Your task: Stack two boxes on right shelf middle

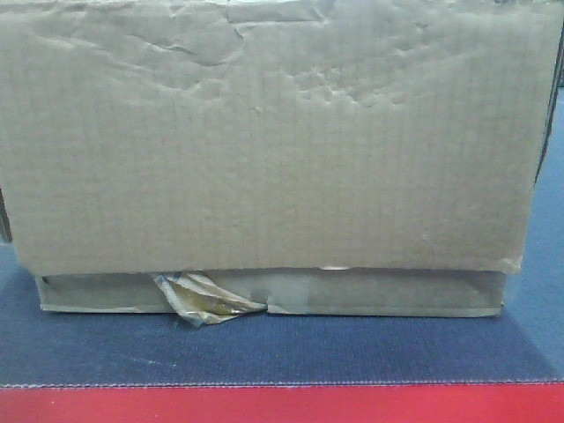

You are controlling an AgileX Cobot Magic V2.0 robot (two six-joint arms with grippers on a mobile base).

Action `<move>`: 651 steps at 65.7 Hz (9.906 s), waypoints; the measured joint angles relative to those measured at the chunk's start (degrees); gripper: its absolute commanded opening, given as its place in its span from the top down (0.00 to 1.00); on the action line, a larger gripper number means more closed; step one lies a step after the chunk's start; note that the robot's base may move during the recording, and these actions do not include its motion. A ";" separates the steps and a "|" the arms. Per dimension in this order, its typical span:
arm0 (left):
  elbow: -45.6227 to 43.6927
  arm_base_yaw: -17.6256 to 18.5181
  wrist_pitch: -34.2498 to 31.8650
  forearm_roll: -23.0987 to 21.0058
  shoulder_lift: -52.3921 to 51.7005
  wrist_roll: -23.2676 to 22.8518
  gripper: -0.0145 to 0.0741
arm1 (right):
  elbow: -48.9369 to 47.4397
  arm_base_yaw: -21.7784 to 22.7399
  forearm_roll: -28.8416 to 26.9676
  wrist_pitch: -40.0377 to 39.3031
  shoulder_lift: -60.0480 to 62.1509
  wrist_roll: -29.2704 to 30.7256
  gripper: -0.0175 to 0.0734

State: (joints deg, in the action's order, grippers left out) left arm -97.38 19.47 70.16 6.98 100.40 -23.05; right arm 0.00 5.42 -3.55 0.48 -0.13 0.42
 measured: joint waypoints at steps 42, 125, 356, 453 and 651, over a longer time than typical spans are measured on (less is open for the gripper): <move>0.08 0.00 0.00 0.00 -1.29 1.80 0.43 | -12.33 0.00 0.00 8.32 -4.19 -0.42 0.99; 0.08 0.00 0.00 -2.64 -1.29 1.91 0.43 | -81.81 -10.52 8.52 62.20 -76.70 -17.19 0.96; -3.31 4.98 0.48 14.38 -6.46 -11.39 0.96 | -94.98 -25.00 13.27 61.37 -94.60 -24.74 0.97; -10.06 -1.47 -28.61 18.79 -7.12 -7.15 0.96 | -109.37 -24.79 24.38 42.06 -95.79 -24.96 0.97; -13.34 -1.54 -24.91 18.25 -7.12 -6.88 0.96 | -95.77 -22.31 25.56 24.02 -90.09 -28.31 0.98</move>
State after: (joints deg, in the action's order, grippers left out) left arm -110.71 17.94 45.25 25.23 93.28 -29.93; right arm -95.77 -16.89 22.01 24.50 -90.22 -27.89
